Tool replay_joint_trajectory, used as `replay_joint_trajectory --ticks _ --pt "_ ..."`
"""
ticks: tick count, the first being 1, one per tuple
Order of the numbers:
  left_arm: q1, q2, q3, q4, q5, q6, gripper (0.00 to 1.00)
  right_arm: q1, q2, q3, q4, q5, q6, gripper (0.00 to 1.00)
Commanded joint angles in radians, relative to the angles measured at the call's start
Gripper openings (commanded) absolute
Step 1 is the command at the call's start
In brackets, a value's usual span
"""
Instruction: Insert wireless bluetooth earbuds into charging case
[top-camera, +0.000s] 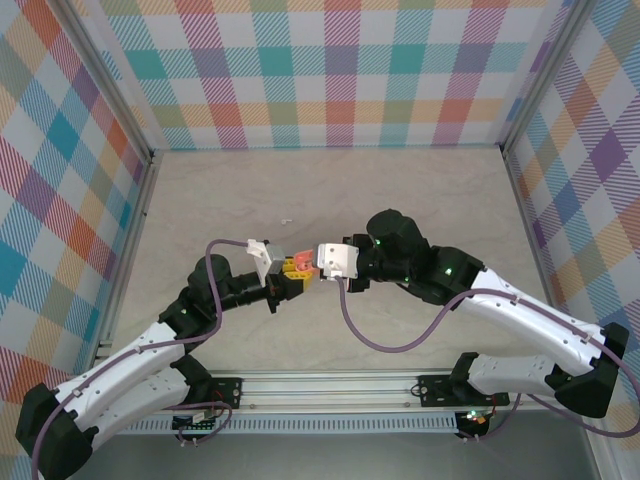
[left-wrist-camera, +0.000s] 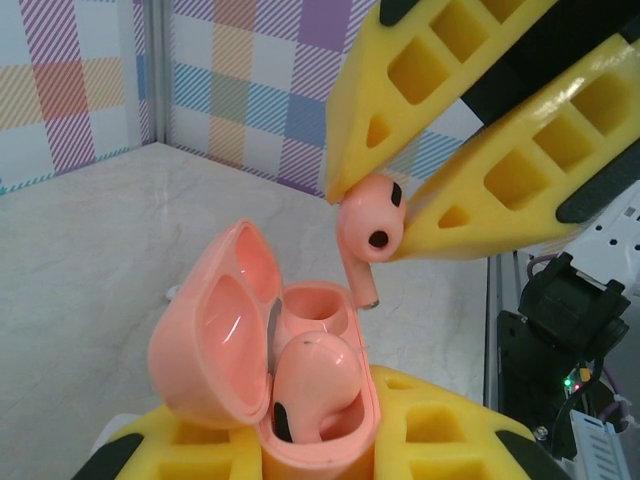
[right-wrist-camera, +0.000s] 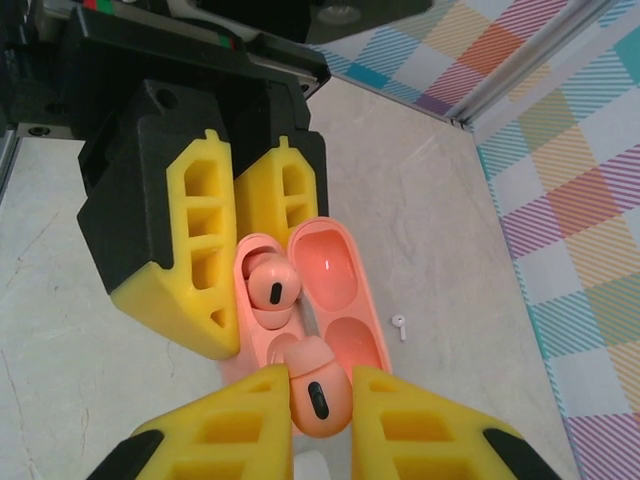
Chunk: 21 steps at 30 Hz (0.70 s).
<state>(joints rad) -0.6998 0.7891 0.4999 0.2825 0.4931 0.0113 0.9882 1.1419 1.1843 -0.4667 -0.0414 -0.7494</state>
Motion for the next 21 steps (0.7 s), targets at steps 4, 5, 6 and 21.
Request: replay_joint_trajectory --ticks 4,5,6,21 --pt "-0.011 -0.022 -0.009 0.017 0.007 -0.004 0.13 0.007 0.012 0.03 0.026 0.016 -0.048 0.17" --pt "-0.012 -0.022 -0.008 0.018 0.008 -0.005 0.13 0.008 0.017 0.03 0.026 0.02 -0.054 0.17" --pt "-0.011 -0.022 -0.006 0.017 0.01 -0.003 0.13 0.008 0.024 0.031 0.025 0.025 -0.058 0.17" --pt "-0.011 -0.033 -0.004 0.009 -0.001 0.0 0.13 0.012 0.05 0.031 -0.013 0.025 -0.11 0.18"
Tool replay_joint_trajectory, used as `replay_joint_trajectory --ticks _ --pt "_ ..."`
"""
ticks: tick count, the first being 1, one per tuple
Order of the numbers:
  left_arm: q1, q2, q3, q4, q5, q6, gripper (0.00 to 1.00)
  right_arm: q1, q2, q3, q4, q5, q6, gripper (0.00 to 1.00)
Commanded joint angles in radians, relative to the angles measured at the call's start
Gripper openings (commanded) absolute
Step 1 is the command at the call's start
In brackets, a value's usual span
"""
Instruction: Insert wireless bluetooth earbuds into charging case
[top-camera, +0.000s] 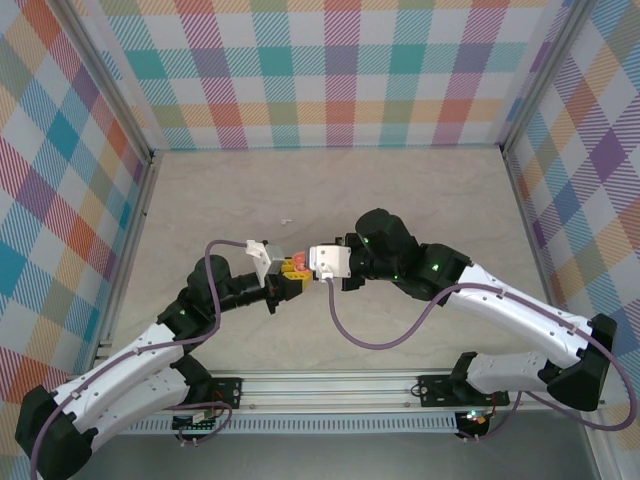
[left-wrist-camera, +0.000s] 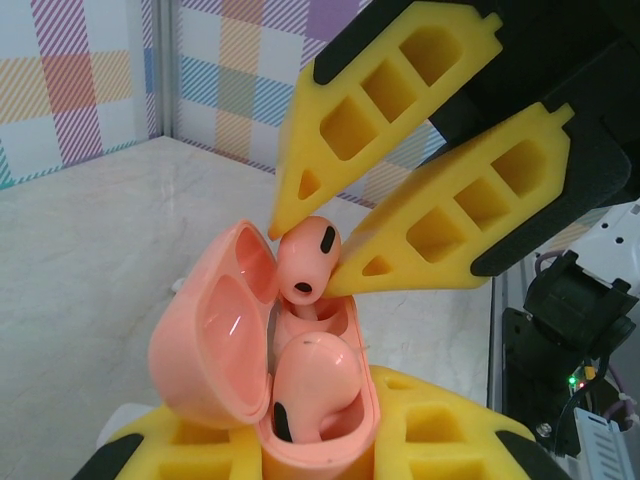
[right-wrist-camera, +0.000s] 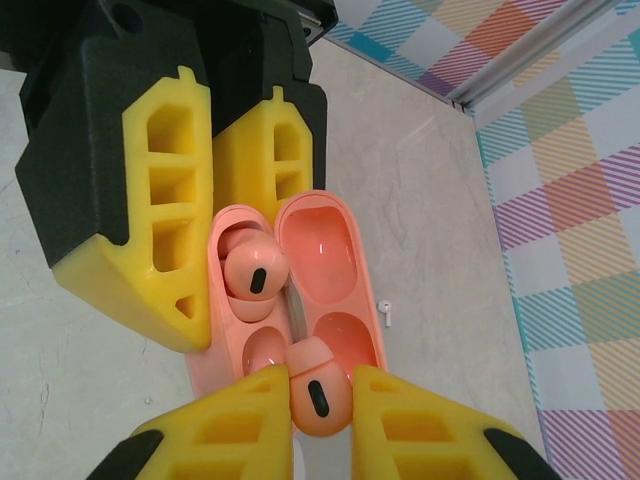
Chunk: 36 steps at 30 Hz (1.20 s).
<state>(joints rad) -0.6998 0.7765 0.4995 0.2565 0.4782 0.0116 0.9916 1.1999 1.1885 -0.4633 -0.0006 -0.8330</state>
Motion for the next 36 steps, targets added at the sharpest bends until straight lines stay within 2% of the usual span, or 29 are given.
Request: replay_joint_trajectory --ticks 1,7,14,23,29,36 --pt "-0.011 -0.019 -0.003 0.037 0.012 0.0 0.13 0.011 -0.01 0.027 -0.021 -0.018 -0.026 0.18" --pt "-0.012 0.015 0.003 0.085 -0.006 -0.005 0.13 0.018 -0.003 0.015 -0.046 -0.018 -0.004 0.2" --pt "-0.012 0.053 0.065 0.053 0.009 0.009 0.13 0.018 -0.004 -0.019 0.001 -0.027 0.06 0.21" --pt "-0.011 0.078 0.062 0.089 0.003 0.005 0.13 0.019 -0.018 -0.013 -0.013 -0.03 0.115 0.28" --pt "-0.011 0.092 0.037 0.188 -0.002 -0.035 0.13 0.019 -0.004 0.027 -0.059 -0.033 0.164 0.34" --pt "-0.011 0.086 0.036 0.181 0.001 -0.035 0.13 0.018 0.0 0.047 -0.069 -0.023 0.176 0.37"
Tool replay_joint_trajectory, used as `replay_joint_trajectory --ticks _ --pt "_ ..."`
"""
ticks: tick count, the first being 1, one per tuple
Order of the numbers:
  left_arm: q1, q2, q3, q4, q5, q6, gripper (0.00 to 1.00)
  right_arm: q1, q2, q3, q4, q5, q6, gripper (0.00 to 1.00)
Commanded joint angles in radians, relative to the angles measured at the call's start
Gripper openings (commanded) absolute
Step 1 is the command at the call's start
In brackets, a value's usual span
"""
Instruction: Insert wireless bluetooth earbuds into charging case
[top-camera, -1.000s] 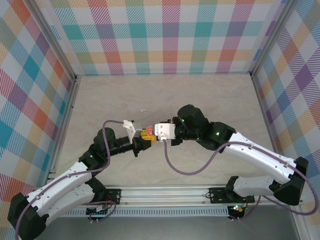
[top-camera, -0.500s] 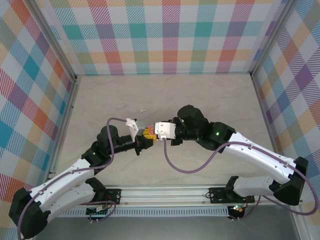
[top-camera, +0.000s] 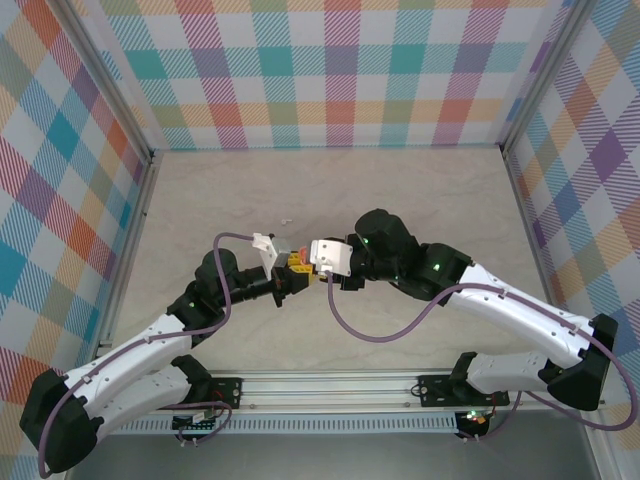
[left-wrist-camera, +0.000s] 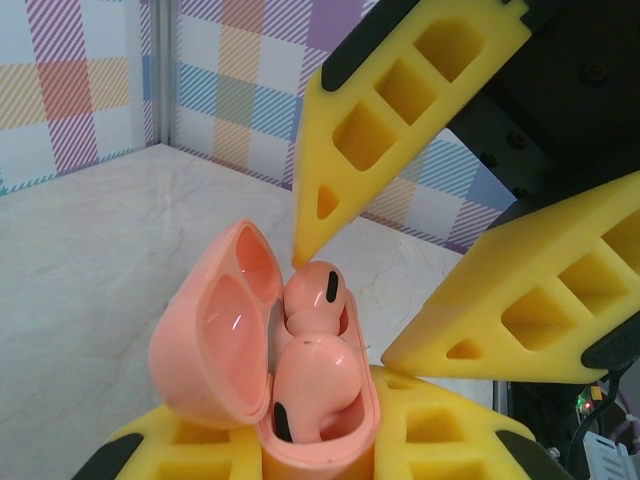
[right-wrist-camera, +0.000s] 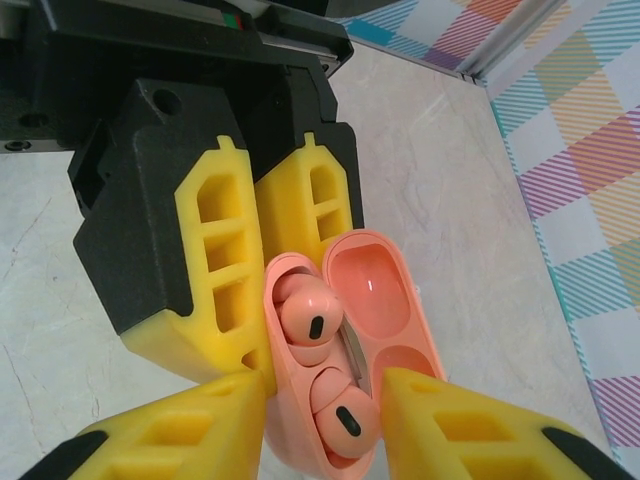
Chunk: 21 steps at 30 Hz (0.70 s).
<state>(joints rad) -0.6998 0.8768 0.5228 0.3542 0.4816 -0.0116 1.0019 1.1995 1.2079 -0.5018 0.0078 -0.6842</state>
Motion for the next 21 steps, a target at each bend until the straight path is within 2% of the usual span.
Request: replay_joint_trajectory --ticks 1,6,15,21 --pt "-0.012 -0.019 0.01 0.08 -0.005 -0.012 0.13 0.008 0.0 0.03 -0.03 -0.031 0.029 0.38" --pt "-0.011 -0.041 -0.006 0.071 -0.02 -0.013 0.13 0.006 -0.015 0.069 -0.029 -0.025 0.083 0.42" --pt "-0.011 -0.079 -0.026 0.043 -0.043 -0.005 0.13 -0.02 -0.037 0.195 -0.07 -0.12 0.25 0.48" --pt "-0.011 -0.1 -0.023 0.039 -0.01 0.012 0.12 -0.126 0.066 0.431 -0.261 -0.147 0.483 0.5"
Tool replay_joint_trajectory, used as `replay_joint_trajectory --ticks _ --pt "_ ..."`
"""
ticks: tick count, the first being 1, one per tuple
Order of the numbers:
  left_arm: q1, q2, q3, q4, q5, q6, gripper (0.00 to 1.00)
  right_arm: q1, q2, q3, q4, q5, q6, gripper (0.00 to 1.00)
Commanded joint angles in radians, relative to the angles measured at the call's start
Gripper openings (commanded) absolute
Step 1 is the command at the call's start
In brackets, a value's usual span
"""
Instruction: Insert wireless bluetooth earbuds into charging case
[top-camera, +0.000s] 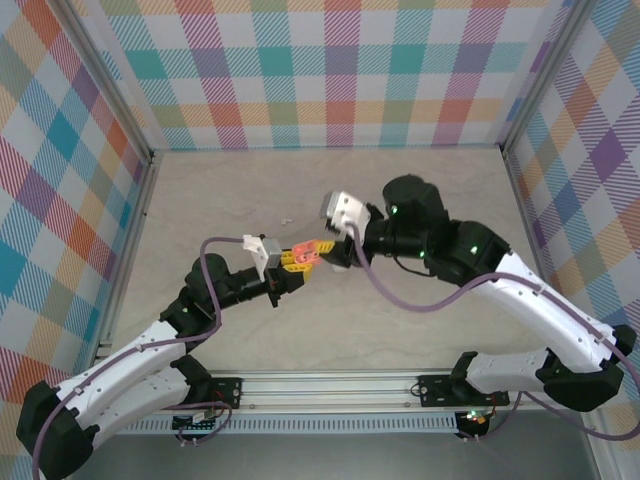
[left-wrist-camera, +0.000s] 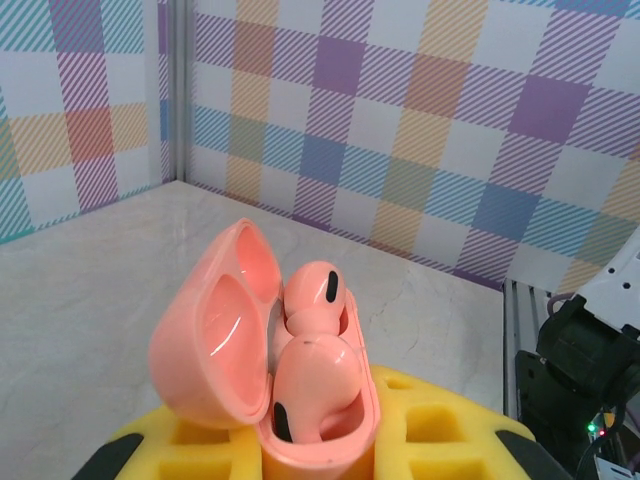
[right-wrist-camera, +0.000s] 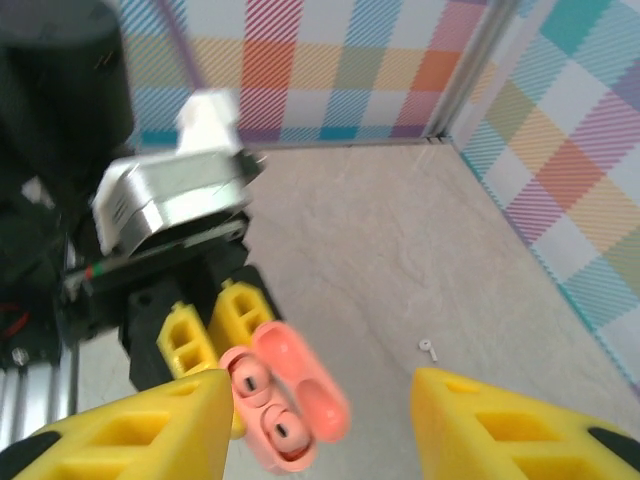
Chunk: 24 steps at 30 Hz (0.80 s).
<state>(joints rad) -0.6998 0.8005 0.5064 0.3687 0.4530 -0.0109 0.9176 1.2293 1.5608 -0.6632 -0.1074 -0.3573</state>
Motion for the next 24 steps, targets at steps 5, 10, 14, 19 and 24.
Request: replay_joint_trajectory --ticks 5,10,14,19,24 --pt "-0.012 -0.056 0.002 0.012 0.043 0.057 0.12 -0.186 0.089 0.068 -0.115 -0.076 0.322 0.49" --pt "-0.011 -0.056 0.029 0.005 0.052 0.075 0.11 -0.282 0.12 0.009 -0.077 -0.247 0.474 0.49" --pt "-0.011 -0.038 0.06 -0.018 0.087 0.082 0.11 -0.309 0.147 -0.053 -0.013 -0.366 0.535 0.49" --pt "-0.011 -0.029 0.07 -0.025 0.108 0.081 0.11 -0.338 0.186 -0.083 0.048 -0.507 0.598 0.49" --pt "-0.011 -0.015 0.081 -0.043 0.124 0.085 0.11 -0.338 0.233 -0.075 0.084 -0.596 0.611 0.46"
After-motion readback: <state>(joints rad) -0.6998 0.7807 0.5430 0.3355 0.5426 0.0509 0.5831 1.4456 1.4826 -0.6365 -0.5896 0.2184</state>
